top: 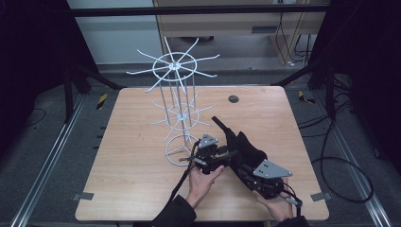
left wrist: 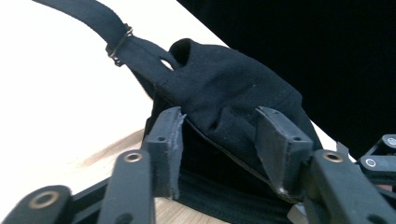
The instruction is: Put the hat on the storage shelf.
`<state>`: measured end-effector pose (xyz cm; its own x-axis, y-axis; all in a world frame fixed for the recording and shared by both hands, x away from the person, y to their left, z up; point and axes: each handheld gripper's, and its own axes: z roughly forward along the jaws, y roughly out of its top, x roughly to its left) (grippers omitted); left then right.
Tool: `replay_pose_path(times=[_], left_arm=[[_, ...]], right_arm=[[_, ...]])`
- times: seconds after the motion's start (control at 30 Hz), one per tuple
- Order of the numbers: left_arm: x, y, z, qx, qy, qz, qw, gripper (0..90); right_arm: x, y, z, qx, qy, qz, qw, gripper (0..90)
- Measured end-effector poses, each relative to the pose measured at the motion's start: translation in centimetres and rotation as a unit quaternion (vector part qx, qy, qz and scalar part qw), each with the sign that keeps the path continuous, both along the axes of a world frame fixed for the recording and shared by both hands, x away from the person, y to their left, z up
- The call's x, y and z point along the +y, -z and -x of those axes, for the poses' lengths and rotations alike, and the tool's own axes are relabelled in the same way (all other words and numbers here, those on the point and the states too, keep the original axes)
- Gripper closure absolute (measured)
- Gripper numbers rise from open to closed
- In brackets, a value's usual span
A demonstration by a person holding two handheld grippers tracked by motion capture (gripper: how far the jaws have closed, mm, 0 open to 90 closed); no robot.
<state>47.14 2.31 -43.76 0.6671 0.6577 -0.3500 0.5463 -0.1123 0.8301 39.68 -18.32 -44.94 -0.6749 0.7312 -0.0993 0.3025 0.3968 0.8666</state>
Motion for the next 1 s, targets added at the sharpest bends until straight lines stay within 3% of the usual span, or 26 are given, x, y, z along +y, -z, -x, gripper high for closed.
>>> replay_pose_path(times=[0.17,0.23,0.33,0.47,0.67,0.87,1.0], left_arm=[[-0.2,0.4,-0.2,-0.002,0.003,-0.011,0.9999,54.7],[-0.3,0.7,-0.5,0.010,0.006,-0.010,0.9999,49.2],[-0.5,0.9,-0.6,0.013,0.018,-0.006,0.9997,41.7],[-0.6,1.0,-0.9,0.017,0.024,-0.004,0.9996,40.2],[-0.3,0.9,-1.3,0.028,0.015,0.011,0.9994,59.4],[-0.2,0.9,-1.0,0.019,0.007,0.008,0.9998,75.4],[-0.4,0.7,-0.9,0.000,0.003,-0.008,1.0000,78.6]], right_arm=[[0.1,0.2,-0.1,0.006,0.001,0.006,1.0000,76.3],[0.2,0.2,-0.1,0.007,-0.002,0.007,1.0000,79.3],[0.2,0.0,0.0,0.007,-0.006,0.012,0.9999,81.7],[0.0,0.1,0.0,0.004,-0.007,0.011,0.9999,82.3],[0.1,0.2,-0.1,0.006,-0.008,0.007,0.9999,82.2],[0.4,0.5,-0.2,0.013,-0.007,0.007,0.9999,80.7],[0.5,0.4,-0.3,0.020,-0.006,0.004,0.9998,74.5]])
